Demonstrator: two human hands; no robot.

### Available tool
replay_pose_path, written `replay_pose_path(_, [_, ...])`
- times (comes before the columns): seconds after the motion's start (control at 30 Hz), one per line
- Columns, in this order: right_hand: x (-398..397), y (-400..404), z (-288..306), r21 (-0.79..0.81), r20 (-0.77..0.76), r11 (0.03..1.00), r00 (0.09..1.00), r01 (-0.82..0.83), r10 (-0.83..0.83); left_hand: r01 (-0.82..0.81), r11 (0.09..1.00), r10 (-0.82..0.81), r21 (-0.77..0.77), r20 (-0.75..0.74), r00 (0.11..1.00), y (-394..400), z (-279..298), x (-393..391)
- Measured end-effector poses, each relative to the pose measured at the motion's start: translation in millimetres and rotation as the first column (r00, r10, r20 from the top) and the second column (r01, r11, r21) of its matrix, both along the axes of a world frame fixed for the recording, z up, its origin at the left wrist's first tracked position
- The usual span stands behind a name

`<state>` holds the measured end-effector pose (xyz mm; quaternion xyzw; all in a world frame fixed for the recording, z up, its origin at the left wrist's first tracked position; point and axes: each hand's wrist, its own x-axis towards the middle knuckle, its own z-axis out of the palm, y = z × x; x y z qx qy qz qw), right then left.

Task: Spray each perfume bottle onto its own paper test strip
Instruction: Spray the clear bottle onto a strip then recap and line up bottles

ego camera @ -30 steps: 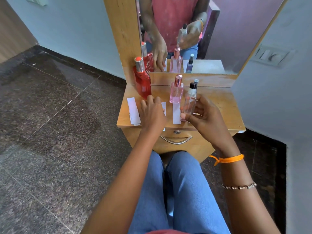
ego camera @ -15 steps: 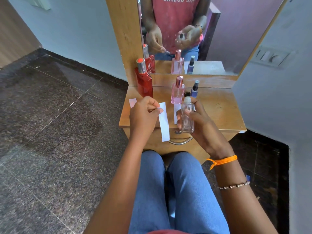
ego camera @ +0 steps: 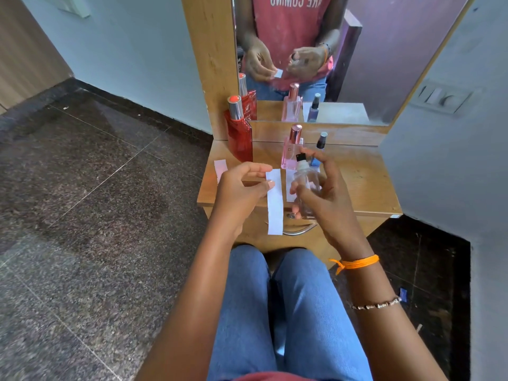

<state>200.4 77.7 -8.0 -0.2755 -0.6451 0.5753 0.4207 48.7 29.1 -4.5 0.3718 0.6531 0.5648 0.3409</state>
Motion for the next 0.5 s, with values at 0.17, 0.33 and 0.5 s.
replay_pose_path(0.17, [-2,0,-2,0.523,0.444,0.849,0.828,0.070,-0.342,0.053,0.999,-0.054,0.008,0.111,0.992,-1,1,1])
replay_pose_path(0.33, [-7,-4,-1,0.662,0.529,0.750,0.700,0.014,-0.480,0.104,0.995,-0.104,0.008,0.150,0.983,-1,0,7])
replay_pose_path(0.5, [-5,-3,-2,0.710,0.550,0.704,0.634,-0.011,-0.545,0.124,0.992,-0.126,0.023,0.175,0.976,-1,1,11])
